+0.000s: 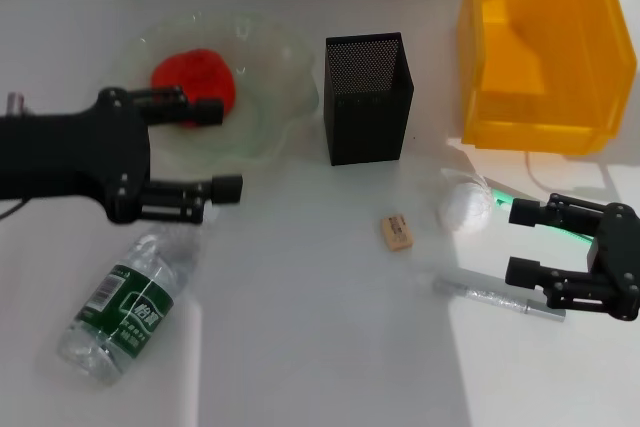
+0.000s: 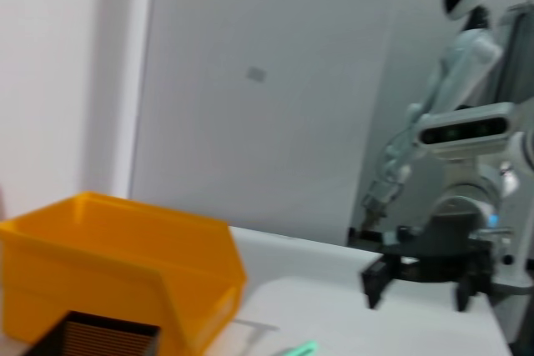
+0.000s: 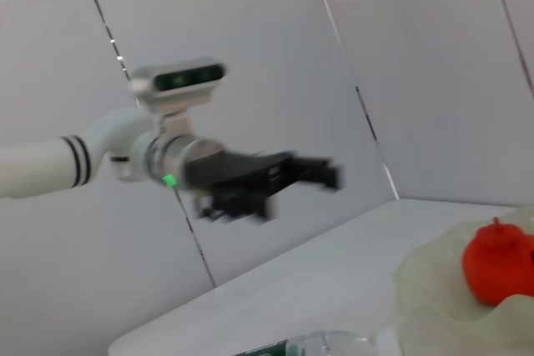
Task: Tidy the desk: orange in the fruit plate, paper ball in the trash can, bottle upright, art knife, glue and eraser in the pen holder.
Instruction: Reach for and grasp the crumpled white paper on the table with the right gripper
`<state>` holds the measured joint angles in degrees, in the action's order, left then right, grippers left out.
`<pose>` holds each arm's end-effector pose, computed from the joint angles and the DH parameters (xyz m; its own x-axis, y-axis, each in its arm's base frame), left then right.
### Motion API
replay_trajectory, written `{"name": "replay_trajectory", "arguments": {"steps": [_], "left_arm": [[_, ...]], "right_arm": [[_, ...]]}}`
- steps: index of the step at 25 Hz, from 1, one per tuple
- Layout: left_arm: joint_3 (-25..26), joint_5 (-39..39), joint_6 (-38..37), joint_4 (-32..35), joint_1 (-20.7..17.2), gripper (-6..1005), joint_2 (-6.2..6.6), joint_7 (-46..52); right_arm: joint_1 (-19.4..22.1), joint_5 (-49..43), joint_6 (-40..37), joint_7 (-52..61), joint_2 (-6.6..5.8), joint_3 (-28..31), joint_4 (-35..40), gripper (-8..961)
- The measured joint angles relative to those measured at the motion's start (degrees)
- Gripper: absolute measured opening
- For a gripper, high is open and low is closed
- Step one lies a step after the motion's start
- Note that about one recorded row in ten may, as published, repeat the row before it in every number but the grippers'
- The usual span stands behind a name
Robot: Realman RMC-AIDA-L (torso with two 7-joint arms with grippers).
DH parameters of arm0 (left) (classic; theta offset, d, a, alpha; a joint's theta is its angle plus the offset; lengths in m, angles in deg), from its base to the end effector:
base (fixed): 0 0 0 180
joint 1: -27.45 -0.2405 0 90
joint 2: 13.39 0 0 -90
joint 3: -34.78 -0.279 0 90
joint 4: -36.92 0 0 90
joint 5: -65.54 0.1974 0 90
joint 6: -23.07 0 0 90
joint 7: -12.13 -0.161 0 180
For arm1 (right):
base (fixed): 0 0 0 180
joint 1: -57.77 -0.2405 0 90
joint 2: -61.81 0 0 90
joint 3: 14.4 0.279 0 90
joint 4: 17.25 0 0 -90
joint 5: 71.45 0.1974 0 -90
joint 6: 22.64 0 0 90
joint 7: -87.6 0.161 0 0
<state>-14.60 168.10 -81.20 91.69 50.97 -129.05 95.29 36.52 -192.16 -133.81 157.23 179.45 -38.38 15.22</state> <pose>-0.2384 0.3023 0.0282 0.8395 0.1554 0.5207 0.2311 -0.9694 -0.0834 0.2984 0.2470 -0.0009 0.6610 -0.3505 -0.6635 -0.4580 -0.8889 0.0133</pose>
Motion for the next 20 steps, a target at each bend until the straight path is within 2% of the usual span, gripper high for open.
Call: {"name": "replay_trajectory", "arguments": {"steps": [1,3,4,5,6,8,9,10,11,12,13,16,20], "left_arm": [[-0.35,0.3,-2.4,-0.17,-0.87,842,-0.2,-0.43],[-1.68,1.82,-5.03,-1.15,-2.63,847,-1.16,-1.79],[-1.68,1.82,-5.03,-1.15,-2.63,850,-1.16,-1.79],[-2.71,3.65,-4.53,-6.06,-3.68,852,-2.37,-6.31],[-2.75,3.76,-4.42,-7.06,-3.68,855,-2.45,-6.9],[-2.81,4.33,-3.3,-14.41,-2.95,854,-2.51,-11.24],[-2.81,4.33,-3.3,-14.41,-2.95,854,-2.51,-11.24],[-2.8,4.6,-1.79,-18.99,-1.81,854,-2.34,-13.4],[-2.8,4.69,-1.43,-19.69,-1.66,853,-2.34,-13.68],[-2.79,4.88,-0.64,-20.3,-1.47,853,-2.34,-13.97],[-2.79,5.08,-0.19,-20.52,-1.41,852,-2.39,-14.07],[-2.81,5.47,0.61,-20.61,-1.05,851,-2.52,-14.08],[-2.83,5.52,1.47,-20.68,-0.6,850,-2.61,-13.92]], "right_arm": [[-0.13,0.04,0.22,0.48,-0.23,0.47,0.27,783],[-0.5,0.06,0.31,1.55,-0.92,1.48,0.67,783],[-0.84,0.07,0.25,2.38,-1.39,2.07,0.74,783],[-1.25,0.09,0.23,3.53,-1.84,2.6,0.99,783],[-1.83,0.17,0.22,5.0,-2.27,3.07,1.48,782],[-2.81,0.3,0.54,8.97,-2.49,3.14,3.33,782],[-3.49,0.31,0.77,12.09,-2.56,3.07,4.86,782],[-4.31,0.31,0.79,15.52,-2.57,2.72,7.08,782],[-5.06,0.31,0.76,18.87,-2.58,2.27,9.08,782],[-6.73,0.23,0.38,27.52,-2.5,-0.68,15.96,782],[-6.73,0.23,0.38,27.52,-2.5,-0.68,15.96,782],[-8.31,-0.67,0.2,39.71,-2.17,-9.35,28.39,782],[-10.05,-8.01,-0.07,54.4,-1.21,-21.55,46.43,782]]}}
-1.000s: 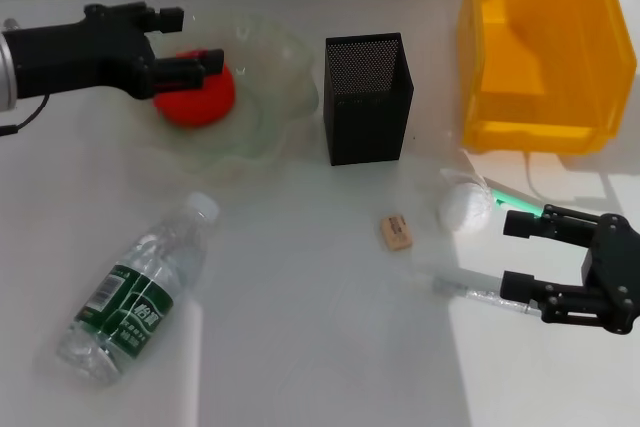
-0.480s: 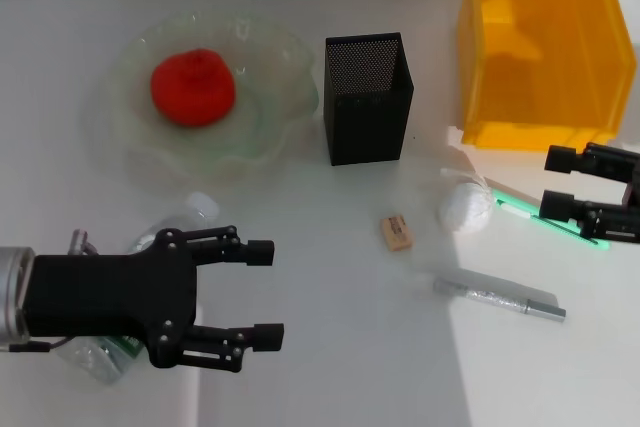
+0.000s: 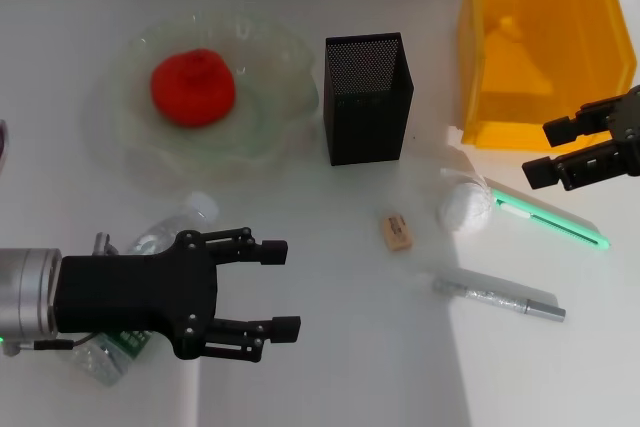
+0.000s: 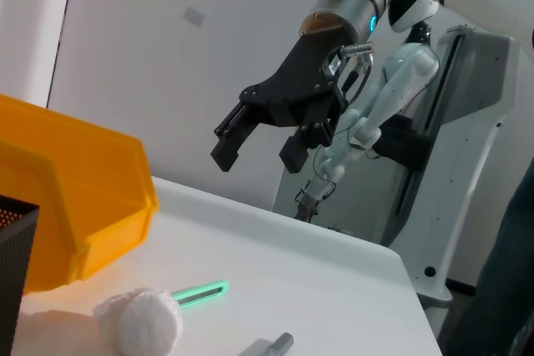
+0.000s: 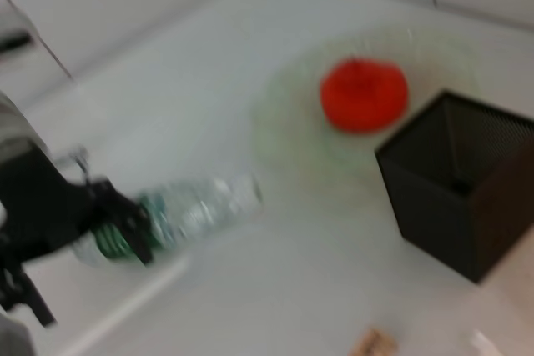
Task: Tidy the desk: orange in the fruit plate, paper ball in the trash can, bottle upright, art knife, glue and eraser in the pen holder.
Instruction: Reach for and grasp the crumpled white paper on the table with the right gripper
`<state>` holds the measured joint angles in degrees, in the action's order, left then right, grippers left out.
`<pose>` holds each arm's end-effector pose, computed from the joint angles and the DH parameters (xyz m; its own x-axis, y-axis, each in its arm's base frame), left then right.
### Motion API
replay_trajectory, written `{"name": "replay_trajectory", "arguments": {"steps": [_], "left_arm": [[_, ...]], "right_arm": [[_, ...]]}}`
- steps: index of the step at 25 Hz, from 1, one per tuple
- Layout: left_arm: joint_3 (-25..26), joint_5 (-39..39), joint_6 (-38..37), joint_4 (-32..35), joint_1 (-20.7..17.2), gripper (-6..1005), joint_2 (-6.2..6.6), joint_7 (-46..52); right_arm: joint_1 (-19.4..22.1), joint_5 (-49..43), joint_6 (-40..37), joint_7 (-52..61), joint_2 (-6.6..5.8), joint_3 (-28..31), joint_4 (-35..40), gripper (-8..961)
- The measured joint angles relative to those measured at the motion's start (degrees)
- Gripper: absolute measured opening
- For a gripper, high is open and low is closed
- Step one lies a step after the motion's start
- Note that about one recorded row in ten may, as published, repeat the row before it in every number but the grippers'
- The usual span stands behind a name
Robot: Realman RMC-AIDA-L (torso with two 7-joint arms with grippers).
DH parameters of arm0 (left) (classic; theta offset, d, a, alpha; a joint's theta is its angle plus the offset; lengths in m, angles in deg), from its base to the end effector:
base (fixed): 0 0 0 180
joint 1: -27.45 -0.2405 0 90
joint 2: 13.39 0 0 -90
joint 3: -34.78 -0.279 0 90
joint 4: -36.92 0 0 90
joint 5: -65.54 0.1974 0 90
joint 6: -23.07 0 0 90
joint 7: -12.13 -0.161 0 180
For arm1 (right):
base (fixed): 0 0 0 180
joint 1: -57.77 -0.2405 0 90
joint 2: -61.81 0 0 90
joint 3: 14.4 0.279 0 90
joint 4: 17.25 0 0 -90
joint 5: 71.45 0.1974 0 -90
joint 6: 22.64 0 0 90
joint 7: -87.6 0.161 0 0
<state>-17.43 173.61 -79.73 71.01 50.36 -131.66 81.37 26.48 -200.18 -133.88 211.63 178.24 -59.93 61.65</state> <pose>-0.2681 0.2557 -0.0447 0.7958 0.2897 0.5318 0.2799 -0.9547 0.1012 0.2178 0.3272 0.0629 0.8070 -0.5752 -0.1337 -0.5899 -0.7961 -0.1352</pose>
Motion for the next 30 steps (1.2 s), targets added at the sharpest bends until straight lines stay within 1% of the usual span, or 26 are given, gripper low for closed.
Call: {"name": "replay_trajectory", "arguments": {"steps": [3,5,6,8,12,16,20,24,30], "left_arm": [[0.0,0.22,0.89,-0.53,0.33,850,-0.09,0.02],[0.0,0.46,1.48,-1.26,0.59,849,-0.09,-0.02],[0.0,0.57,1.81,-1.58,0.69,849,-0.08,-0.04],[0.0,0.7,2.35,-2.0,0.81,849,-0.06,-0.11],[-0.32,0.73,2.83,-2.2,0.83,848,-0.06,-0.11],[-0.58,0.73,2.87,-2.2,0.87,848,-0.07,0.19],[-0.61,0.73,2.86,-2.19,0.95,847,0.01,0.28],[-0.62,0.74,2.87,-2.19,0.95,847,0.01,0.32],[-0.61,0.82,2.91,-2.19,0.93,847,0.03,0.42]], "right_arm": [[-0.92,-6.58,0.22,6.87,1.27,-7.56,9.3,782],[-1.44,-10.83,0.75,9.49,2.35,-12.73,12.76,782],[-1.59,-12.32,1.44,10.6,2.58,-14.98,13.16,782],[-1.76,-14.74,3.66,13.16,2.89,-19.91,12.6,782],[-1.62,-17.5,10.89,16.72,2.95,-28.36,8.15,781],[-1.6,-20.8,16.8,20.1,2.98,-34.7,5.73,781],[-1.82,-22.28,20.55,21.99,2.99,-38.5,3.87,781],[-2.2,-22.32,23.66,22.51,3.01,-40.18,1.76,781],[-5.26,-22.32,26.39,22.76,3.07,-42.23,-4.13,781]]}}
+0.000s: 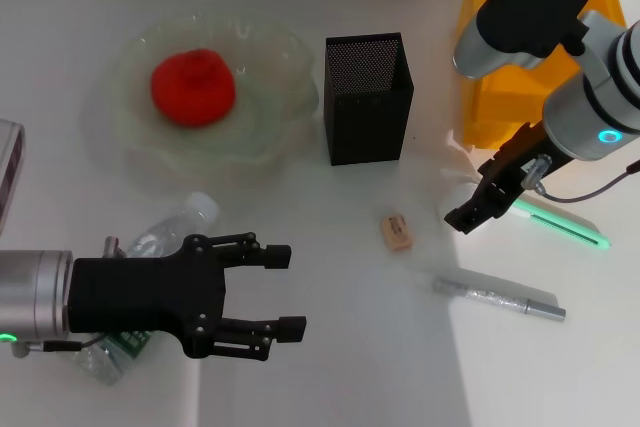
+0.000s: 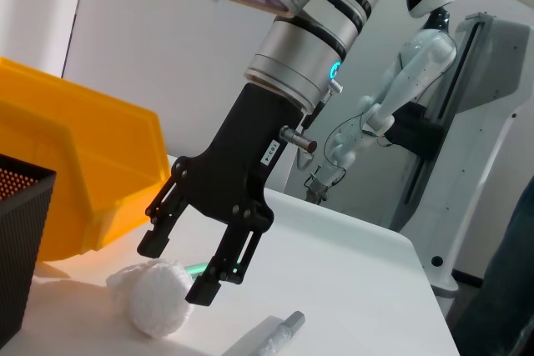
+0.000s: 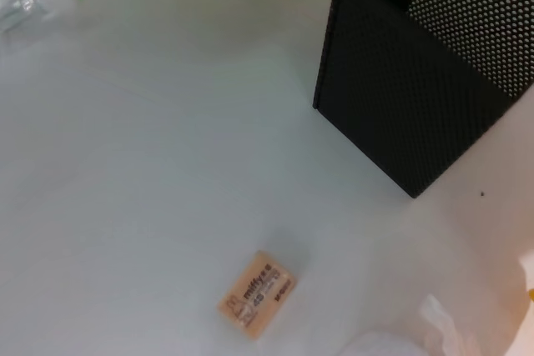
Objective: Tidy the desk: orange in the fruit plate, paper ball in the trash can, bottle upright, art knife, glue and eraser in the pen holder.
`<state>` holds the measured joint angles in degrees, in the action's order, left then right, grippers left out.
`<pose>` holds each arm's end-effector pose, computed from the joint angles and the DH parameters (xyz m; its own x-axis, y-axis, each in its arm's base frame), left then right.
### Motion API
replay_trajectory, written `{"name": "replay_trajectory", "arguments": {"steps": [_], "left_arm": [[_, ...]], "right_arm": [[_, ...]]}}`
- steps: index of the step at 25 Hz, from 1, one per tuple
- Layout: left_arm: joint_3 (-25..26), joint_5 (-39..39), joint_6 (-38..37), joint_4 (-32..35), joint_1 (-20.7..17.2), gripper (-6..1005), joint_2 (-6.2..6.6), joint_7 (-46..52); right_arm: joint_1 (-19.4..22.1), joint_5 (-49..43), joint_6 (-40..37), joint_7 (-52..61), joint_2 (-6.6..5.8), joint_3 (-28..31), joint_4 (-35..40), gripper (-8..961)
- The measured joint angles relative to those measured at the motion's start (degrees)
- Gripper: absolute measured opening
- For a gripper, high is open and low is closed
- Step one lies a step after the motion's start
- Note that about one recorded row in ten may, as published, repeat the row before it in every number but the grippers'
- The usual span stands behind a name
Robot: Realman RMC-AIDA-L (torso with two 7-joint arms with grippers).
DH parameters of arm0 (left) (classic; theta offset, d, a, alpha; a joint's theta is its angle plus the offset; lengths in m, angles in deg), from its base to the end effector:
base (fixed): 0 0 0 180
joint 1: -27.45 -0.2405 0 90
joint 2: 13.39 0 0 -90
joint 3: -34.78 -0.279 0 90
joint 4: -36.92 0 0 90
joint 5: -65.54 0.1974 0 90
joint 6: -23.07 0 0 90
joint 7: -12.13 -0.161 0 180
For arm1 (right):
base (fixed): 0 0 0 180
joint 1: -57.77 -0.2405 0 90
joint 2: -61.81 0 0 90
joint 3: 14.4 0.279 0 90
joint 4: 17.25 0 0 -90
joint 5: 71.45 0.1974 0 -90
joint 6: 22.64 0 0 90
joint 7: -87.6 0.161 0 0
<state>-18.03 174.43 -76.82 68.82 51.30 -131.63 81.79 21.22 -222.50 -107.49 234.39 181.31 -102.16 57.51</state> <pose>-0.2716 0.2594 -0.0533 0.8014 0.3217 0.5043 0.3142 -0.9438 0.1027 0.1991 0.3597 -0.0528 0.7718 -0.5576 0.3056 -0.4109 -0.8042 -0.4295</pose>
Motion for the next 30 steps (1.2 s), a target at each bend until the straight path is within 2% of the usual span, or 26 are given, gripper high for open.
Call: {"name": "replay_trajectory", "arguments": {"steps": [13,24,27,30], "left_arm": [[0.0,0.0,-0.03,0.09,-0.01,846,0.04,0.16],[0.02,0.0,0.09,0.09,0.04,847,0.04,0.22],[0.15,0.0,0.1,0.09,-0.05,847,0.03,0.21],[0.3,-0.01,0.07,0.09,-0.15,847,0.07,0.21]], "right_arm": [[-1.71,-0.85,1.28,-0.01,-0.06,-2.29,-2.49,780],[-0.94,-1.47,0.78,-0.02,-0.08,-1.93,-0.83,472],[0.58,-0.98,0.03,-0.44,-0.18,-0.93,2.14,446],[2.16,0.02,-1.43,-1.87,-0.27,2.68,5.58,419]]}}
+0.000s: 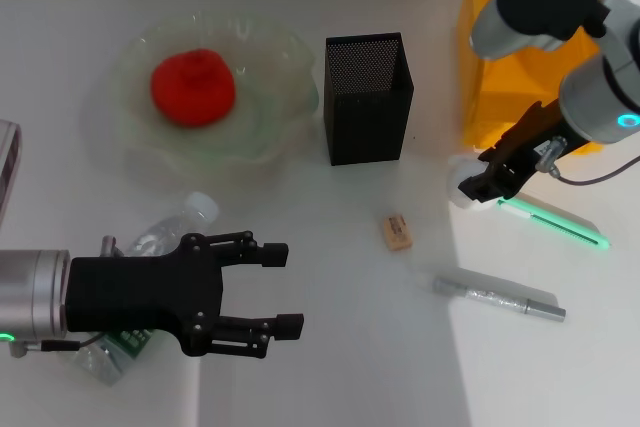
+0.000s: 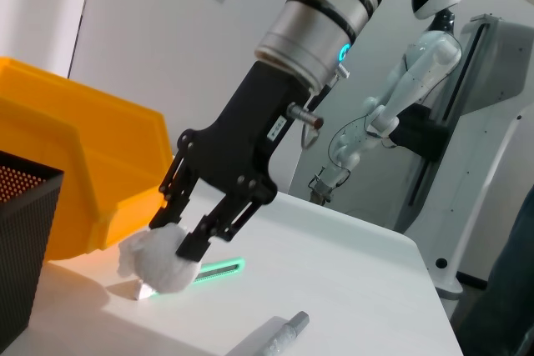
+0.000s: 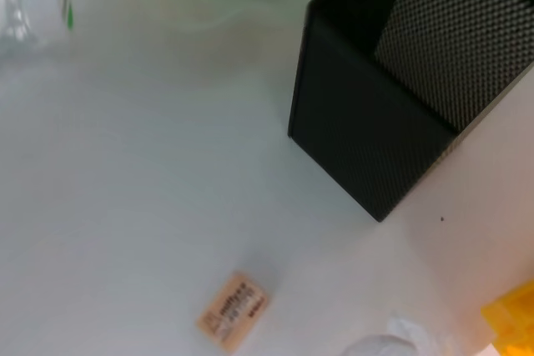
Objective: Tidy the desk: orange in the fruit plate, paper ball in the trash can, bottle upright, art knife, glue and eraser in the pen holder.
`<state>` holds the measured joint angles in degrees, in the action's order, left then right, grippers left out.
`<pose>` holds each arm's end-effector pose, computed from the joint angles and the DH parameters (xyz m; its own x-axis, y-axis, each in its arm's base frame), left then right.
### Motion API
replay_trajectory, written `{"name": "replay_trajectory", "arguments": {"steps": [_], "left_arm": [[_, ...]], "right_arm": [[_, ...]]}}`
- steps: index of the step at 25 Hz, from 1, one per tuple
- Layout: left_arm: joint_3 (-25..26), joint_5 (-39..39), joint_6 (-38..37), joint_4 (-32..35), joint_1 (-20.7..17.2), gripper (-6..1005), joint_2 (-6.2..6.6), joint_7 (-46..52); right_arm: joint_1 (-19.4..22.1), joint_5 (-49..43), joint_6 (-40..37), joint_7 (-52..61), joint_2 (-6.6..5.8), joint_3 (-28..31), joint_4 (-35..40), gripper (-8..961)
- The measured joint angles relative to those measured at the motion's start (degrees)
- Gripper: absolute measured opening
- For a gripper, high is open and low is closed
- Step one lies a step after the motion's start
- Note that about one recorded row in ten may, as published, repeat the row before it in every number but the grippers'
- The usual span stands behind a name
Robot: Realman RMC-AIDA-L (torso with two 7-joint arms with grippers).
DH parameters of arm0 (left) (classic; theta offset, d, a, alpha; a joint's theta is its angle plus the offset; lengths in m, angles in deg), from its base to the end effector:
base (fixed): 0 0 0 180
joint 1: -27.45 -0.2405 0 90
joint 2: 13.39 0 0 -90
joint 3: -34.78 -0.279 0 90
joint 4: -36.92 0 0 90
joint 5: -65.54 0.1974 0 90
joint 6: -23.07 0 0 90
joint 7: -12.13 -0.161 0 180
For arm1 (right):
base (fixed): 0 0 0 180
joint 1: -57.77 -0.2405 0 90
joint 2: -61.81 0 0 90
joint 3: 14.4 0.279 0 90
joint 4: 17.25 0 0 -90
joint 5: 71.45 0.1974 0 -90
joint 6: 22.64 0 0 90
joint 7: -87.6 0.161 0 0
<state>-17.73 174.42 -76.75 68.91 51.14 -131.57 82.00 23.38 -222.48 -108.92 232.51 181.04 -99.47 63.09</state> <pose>-0.2727 0.2597 -0.0522 0.7989 0.3257 0.5057 0.3216 -0.9417 0.0984 0.1950 0.3605 -0.0345 0.8006 -0.5394 0.2610 -0.3914 -0.8005 -0.4539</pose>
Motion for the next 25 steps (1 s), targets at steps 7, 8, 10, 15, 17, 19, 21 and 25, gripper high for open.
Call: {"name": "replay_trajectory", "arguments": {"steps": [7,8,10,15,17,19,21,25], "left_arm": [[-0.14,0.0,-0.03,0.03,0.11,847,0.03,0.0],[-0.19,0.0,-0.03,0.02,0.13,847,0.04,0.0],[-0.22,0.0,-0.01,0.03,0.17,847,0.04,0.0],[-0.27,0.0,0.02,0.11,0.2,846,0.14,0.0],[-0.31,0.0,0.03,0.12,0.25,846,0.14,0.0],[-0.31,0.0,0.04,0.17,0.29,846,0.13,0.0],[-0.31,0.0,0.06,0.2,0.3,846,0.1,0.0],[-0.12,0.0,-0.07,0.09,0.29,846,0.07,0.0]], "right_arm": [[1.91,12.6,-6.4,-9.56,-0.09,17.46,2.21,400],[2.13,13.92,-7.1,-10.56,-0.1,20.16,2.36,400],[2.71,16.69,-8.28,-12.44,-0.15,26.78,3.15,399],[4.14,18.23,-5.74,-14.14,-0.26,38.66,5.83,397],[4.74,18.24,-2.94,-14.2,-0.25,40.35,6.04,395],[5.21,17.95,0.18,-13.97,-0.21,40.54,5.58,405],[5.35,17.47,2.79,-13.31,-0.15,40.35,4.55,428],[5.57,17.14,7.56,-12.09,0.06,40.3,2.83,474]]}}
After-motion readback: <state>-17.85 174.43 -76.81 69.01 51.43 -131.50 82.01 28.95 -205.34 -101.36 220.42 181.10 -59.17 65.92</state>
